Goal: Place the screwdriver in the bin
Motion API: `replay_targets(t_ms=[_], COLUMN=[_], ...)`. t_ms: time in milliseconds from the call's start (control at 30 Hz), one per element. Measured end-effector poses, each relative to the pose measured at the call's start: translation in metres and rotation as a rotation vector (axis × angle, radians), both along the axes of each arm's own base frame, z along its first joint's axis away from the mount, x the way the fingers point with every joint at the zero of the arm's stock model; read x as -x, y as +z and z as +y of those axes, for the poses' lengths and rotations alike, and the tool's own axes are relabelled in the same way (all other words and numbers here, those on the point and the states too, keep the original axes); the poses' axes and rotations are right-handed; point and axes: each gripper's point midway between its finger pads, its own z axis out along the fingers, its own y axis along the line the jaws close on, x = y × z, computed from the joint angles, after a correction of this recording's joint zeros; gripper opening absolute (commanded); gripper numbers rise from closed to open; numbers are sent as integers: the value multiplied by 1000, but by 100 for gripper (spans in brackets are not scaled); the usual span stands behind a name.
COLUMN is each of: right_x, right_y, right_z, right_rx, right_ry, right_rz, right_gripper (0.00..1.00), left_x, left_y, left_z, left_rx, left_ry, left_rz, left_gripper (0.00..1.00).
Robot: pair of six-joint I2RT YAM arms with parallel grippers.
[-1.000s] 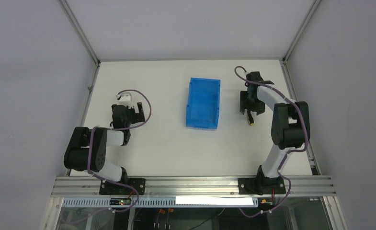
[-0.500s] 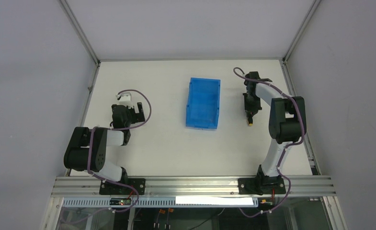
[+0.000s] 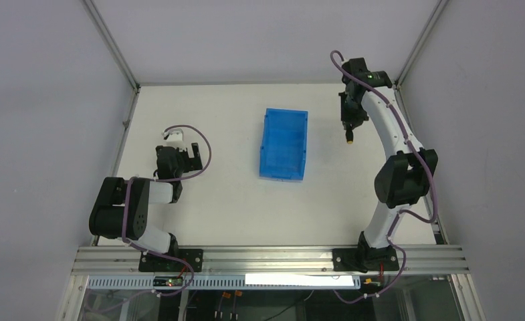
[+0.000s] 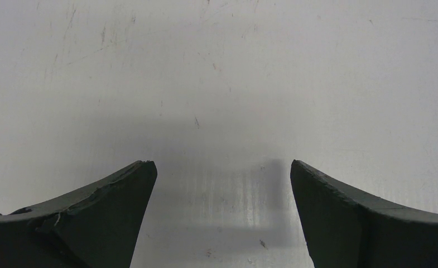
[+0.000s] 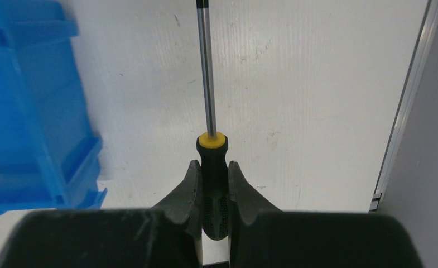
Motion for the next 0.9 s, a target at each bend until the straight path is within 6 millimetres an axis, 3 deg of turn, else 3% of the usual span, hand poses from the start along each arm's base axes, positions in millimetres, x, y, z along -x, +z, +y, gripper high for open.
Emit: replay_targets(t_ms=[300, 400, 567, 800, 900], right_x=[-1, -5, -13, -18, -18], right_y=[99, 113, 109, 75, 59], right_z=[53, 73, 114, 196, 210], right_rx=[-28, -55, -104, -158, -164], right_ry=[64, 79, 111, 228, 238], right_rz=[-168, -204, -217, -203, -193], right_gripper=[0, 0, 0, 0, 0], left_x=[0, 0, 0, 0, 0], left_y=[0, 0, 0, 0, 0], left_z=[0, 0, 0, 0, 0], left_rx=[0, 0, 0, 0, 0], left_ry=[0, 0, 0, 0, 0], left_rz=[0, 0, 0, 0, 0], left_gripper=[100, 100, 100, 100, 100])
